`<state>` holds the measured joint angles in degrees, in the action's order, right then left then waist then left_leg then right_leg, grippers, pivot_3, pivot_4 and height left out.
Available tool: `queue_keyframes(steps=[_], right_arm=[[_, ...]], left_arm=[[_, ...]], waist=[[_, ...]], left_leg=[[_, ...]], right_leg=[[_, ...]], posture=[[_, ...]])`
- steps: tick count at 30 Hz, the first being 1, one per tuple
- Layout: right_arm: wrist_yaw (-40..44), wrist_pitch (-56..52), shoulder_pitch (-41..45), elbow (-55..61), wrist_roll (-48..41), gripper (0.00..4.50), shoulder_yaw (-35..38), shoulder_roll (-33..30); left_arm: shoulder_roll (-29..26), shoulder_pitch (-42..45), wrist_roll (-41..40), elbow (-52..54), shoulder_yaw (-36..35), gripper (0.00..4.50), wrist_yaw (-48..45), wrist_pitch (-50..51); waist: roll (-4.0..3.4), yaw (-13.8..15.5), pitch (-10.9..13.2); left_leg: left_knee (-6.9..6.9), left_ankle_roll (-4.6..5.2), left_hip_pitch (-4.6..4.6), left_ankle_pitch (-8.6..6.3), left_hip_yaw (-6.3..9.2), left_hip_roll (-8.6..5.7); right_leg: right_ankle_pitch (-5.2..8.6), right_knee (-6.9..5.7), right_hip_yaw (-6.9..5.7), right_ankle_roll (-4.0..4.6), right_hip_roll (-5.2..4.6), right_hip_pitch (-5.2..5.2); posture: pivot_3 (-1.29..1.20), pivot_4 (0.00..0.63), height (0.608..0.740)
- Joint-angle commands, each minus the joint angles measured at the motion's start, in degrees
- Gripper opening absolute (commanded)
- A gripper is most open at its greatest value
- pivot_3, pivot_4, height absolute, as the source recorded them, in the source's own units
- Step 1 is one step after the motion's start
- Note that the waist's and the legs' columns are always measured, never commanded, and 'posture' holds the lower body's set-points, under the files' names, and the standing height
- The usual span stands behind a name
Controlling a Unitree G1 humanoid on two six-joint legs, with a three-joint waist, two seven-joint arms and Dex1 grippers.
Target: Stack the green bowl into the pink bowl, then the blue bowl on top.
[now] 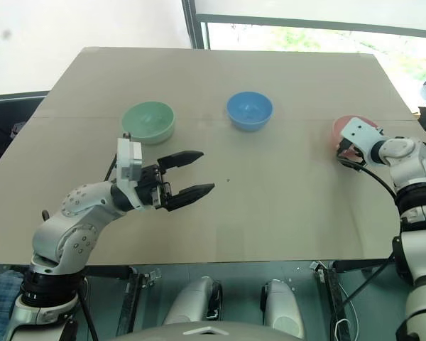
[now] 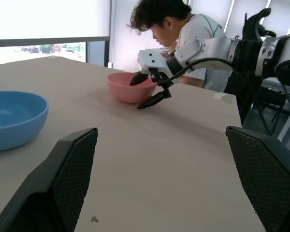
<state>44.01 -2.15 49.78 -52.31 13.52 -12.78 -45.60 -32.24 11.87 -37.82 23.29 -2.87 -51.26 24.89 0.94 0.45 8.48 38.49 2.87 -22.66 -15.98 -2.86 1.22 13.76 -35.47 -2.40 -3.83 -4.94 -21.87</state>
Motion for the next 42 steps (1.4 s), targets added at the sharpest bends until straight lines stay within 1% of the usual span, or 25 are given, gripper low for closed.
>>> queue_keyframes(steps=[1, 2, 3, 10, 11, 16, 20, 22, 25, 26, 28, 31, 33, 36, 38, 40, 41, 42], right_arm=[[1.38, 2.92, 2.11, -3.31, 1.64, 3.57, -0.82, 0.15], [1.56, 3.43, 2.46, -4.0, 1.96, 3.16, -0.89, 0.21], [1.62, 3.89, 2.75, -4.58, 2.24, 2.9, -0.92, 0.25], [1.72, 6.24, 3.06, -6.11, 3.39, 0.31, -0.93, 0.26], [1.88, 6.3, 2.89, -5.95, 3.32, 0.05, -0.77, 0.29], [2.62, 6.75, 2.09, -4.21, 2.74, 0.02, -0.15, 0.3], [6.91, 5.87, -1.82, 7.07, -0.27, 0.02, 0.98, 0.69], [8.17, 3.32, -5.4, 16.88, -1.43, 0.02, 1.49, 0.77], [10.46, -4.09, -11.83, 36.42, -3.0, 0.02, 1.53, 1.38], [11.53, -7.56, -14.12, 44.56, -4.0, 0.02, 1.02, 2.23], [12.66, -14.15, -17.08, 56.36, -5.24, 0.02, 0.13, 3.98], [12.72, -22.84, -19.78, 69.6, -4.21, 0.02, -2.98, 6.78], [11.74, -27.14, -20.64, 74.36, -3.07, 0.02, -5.39, 8.68], [10.43, -30.92, -20.84, 77.97, -2.0, 0.02, -8.44, 11.01], [9.57, -31.98, -21.21, 79.61, -0.89, 0.02, -11.47, 12.6], [9.16, -32.3, -21.67, 80.56, 0.12, 0.02, -13.37, 12.93], [9.05, -32.55, -21.69, 80.78, 0.38, 0.85, -13.71, 12.98], [8.91, -32.72, -21.51, 80.87, 0.59, 1.15, -13.97, 13.01]], left_arm=[[1.25, 0.56, 0.9, -0.16, -1.76, 4.5, 1.24, -3.18], [1.13, 0.82, 1.09, -0.19, -1.71, 4.5, 1.26, -3.28], [0.99, 0.97, 1.23, -0.18, -1.65, 4.5, 1.17, -3.29], [1.65, 0.57, 0.46, -0.43, -2.12, 4.5, 2.29, -2.26], [1.58, 0.65, 0.6, -0.49, -2.08, 4.5, 2.19, -2.32], [1.76, 1.37, -0.76, -0.85, -2.81, 4.5, 2.15, -1.64], [0.06, 0.4, 0.97, -1.62, -2.6, 4.5, 0.63, -2.85], [-0.26, -0.07, 1.47, -1.9, -2.65, 4.5, 0.42, -3.28], [-0.76, -1.02, 1.55, -2.31, -3.26, 4.5, -0.22, -3.89], [-1.11, -1.65, 1.93, -2.53, -3.4, 4.5, -0.71, -4.35], [-1.24, -2.46, 1.65, -2.76, -4.04, 4.5, -0.96, -4.54], [-2.26, -3.76, 1.68, -2.54, -5.11, 4.5, -1.74, -4.84], [-2.69, -3.98, 1.8, -2.45, -5.84, 4.5, -1.57, -4.75], [-3.24, -4.16, 2.18, -2.69, -6.24, 4.5, -1.44, -4.92], [-3.66, -4.52, 2.19, -2.73, -6.46, 4.5, -1.93, -4.99], [-3.93, -4.45, 1.57, -2.31, -6.84, 4.5, -2.09, -4.61], [-3.94, -4.19, 1.01, -2.12, -7.14, 4.5, -1.95, -4.25], [-3.91, -3.95, 0.44, -2.07, -7.48, 4.5, -1.77, -3.86]], waist=[[0.0, 0.0, 0.0], [0.0, -0.01, 0.0], [0.0, -0.02, 0.0], [-0.01, -0.07, 0.01], [-0.01, -0.12, 0.0], [-0.01, -0.24, 0.01], [-0.01, -0.74, 0.01], [-0.03, -1.07, 0.01], [-0.04, -1.08, 0.02], [-0.07, -1.1, 0.04], [-0.07, -1.15, 0.04], [-0.07, -1.0, 0.04], [-0.02, -0.48, 0.02], [-0.01, 0.27, 0.01], [0.02, 0.4, -0.01], [0.01, 0.34, -0.01], [0.01, 0.34, -0.01], [0.01, 0.33, -0.01]], left_leg=[[0.01, 0.0, 0.0, 0.0, -0.01, 0.0], [0.02, 0.0, 0.01, 0.0, 0.0, 0.0], [0.04, 0.0, 0.01, 0.0, -0.01, 0.01], [0.04, 0.0, 0.01, 0.0, 0.0, 0.01], [0.03, -0.01, 0.01, 0.0, 0.01, 0.01], [0.05, -0.01, 0.01, 0.0, 0.01, 0.01], [0.03, -0.01, 0.01, 0.0, 0.03, 0.02], [0.01, -0.02, 0.01, 0.0, 0.03, 0.03], [-0.01, -0.02, -0.01, 0.0, 0.05, 0.05], [-0.01, -0.02, -0.02, 0.0, 0.05, 0.06], [-0.01, -0.03, -0.02, 0.0, 0.05, 0.08], [0.01, -0.05, -0.03, 0.01, 0.08, 0.08], [0.07, -0.05, -0.03, 0.01, 0.11, 0.05], [0.19, -0.03, -0.03, 0.0, 0.13, 0.02], [0.23, -0.03, -0.03, 0.0, 0.15, 0.01], [0.22, -0.03, -0.03, 0.0, 0.15, 0.01], [0.2, -0.03, -0.03, 0.0, 0.15, 0.02], [0.18, -0.03, -0.04, 0.0, 0.15, 0.01]], right_leg=[[0.0, 0.0, 0.01, 0.0, 0.0, 0.01], [0.0, 0.0, 0.01, 0.0, 0.0, 0.02], [0.0, -0.02, 0.01, -0.01, -0.01, 0.04], [-0.01, -0.03, 0.01, -0.01, -0.02, 0.03], [-0.01, -0.03, 0.01, -0.01, -0.02, 0.02], [-0.01, -0.03, -0.01, -0.01, -0.02, 0.04], [-0.01, -0.03, -0.02, -0.01, -0.03, 0.03], [-0.01, -0.03, -0.02, -0.01, -0.02, 0.03], [0.0, -0.04, -0.04, -0.01, -0.03, 0.0], [0.0, -0.18, -0.04, -0.01, -0.03, -0.02], [0.0, -0.25, -0.04, -0.01, -0.03, -0.03], [0.0, -0.28, -0.06, -0.01, -0.02, -0.05], [0.0, -0.26, -0.1, -0.01, -0.04, -0.03], [0.0, -0.24, -0.1, -0.01, -0.06, -0.01], [0.0, -0.27, -0.11, -0.01, -0.06, -0.01], [0.01, -0.29, -0.11, 0.0, -0.05, -0.02], [0.01, -0.29, -0.11, 0.0, -0.03, -0.04], [0.01, -0.28, -0.11, 0.01, -0.03, -0.05]], posture=[[0.0, 0.15, 0.74], [0.0, 0.15, 0.74], [0.0, 0.15, 0.74], [0.0, 0.15, 0.74], [0.0, 0.15, 0.74], [0.0, 0.15, 0.74], [0.0, 0.15, 0.74], [0.0, 0.15, 0.74], [0.0, 0.15, 0.74], [0.0, 0.15, 0.74], [0.0, 0.15, 0.74], [0.0, 0.15, 0.74], [0.0, 0.15, 0.74], [0.0, 0.15, 0.74], [0.0, 0.15, 0.74], [0.0, 0.15, 0.74], [0.0, 0.15, 0.74], [0.0, 0.15, 0.74]])
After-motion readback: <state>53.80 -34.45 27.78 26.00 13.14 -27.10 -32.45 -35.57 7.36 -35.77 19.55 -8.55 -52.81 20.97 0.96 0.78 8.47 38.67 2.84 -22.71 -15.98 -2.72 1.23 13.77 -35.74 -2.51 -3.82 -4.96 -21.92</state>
